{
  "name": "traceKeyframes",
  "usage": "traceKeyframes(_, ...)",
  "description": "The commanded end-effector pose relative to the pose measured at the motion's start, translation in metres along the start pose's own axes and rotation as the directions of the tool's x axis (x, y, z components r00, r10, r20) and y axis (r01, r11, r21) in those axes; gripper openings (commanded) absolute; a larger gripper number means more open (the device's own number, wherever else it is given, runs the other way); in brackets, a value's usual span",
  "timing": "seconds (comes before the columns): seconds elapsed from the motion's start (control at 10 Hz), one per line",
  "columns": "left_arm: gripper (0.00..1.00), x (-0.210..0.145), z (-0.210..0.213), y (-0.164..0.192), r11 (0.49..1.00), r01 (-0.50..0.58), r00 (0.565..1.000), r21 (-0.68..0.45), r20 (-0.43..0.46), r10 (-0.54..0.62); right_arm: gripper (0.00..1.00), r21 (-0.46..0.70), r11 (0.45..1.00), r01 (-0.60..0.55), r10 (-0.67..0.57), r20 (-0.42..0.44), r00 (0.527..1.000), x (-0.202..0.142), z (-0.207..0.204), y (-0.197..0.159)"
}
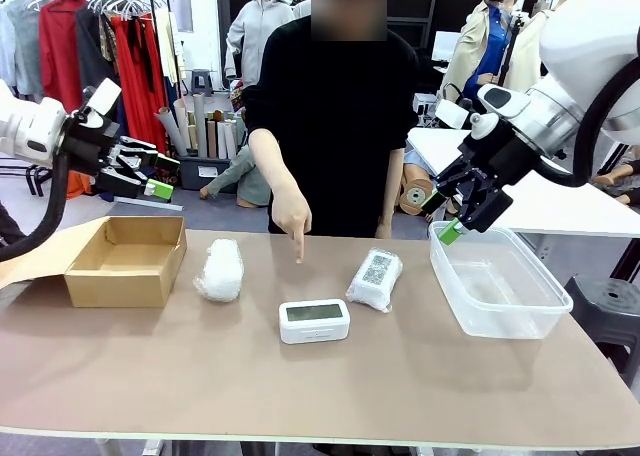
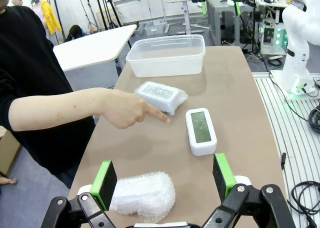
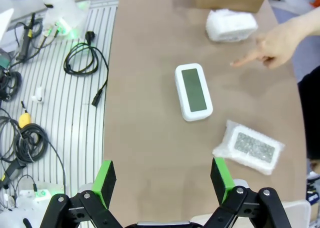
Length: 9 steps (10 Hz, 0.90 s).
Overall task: Separate and place wrapped and unwrapped clocks.
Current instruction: Pick up the Digital clock indicated by the person.
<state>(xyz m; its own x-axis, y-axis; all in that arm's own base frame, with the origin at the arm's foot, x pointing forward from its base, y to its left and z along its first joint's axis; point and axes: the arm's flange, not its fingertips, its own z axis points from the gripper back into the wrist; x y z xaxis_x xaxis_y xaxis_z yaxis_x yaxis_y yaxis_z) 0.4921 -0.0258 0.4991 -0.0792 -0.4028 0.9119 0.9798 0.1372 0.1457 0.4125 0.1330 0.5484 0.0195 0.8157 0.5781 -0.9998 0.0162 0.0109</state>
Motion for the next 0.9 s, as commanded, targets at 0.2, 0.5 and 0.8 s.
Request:
traceKeyframes(0.2, 1.0, 0.0, 0.001, 0.0, 1.0, 0.001, 1.0, 0.001, 0.001, -0.001, 1.0, 0.049, 0.998, -0.033, 0.038, -0.099, 0.994, 0.074, -0.017, 0.021)
traceKeyframes(0.5, 1.0, 0.0, 0.001, 0.0, 1.0, 0.001, 1.0, 0.001, 0.001, -0.001, 1.0, 0.079, 0.997, -0.006, 0.024, -0.227, 0.974, 0.122, -0.05, 0.027)
traceKeyframes(0.8, 1.0, 0.0, 0.001, 0.0, 1.0, 0.001, 1.0, 0.001, 0.001, -0.001, 1.0, 0.173, 0.985, 0.025, 0.034, -0.332, 0.943, 0.154, -0.091, 0.028)
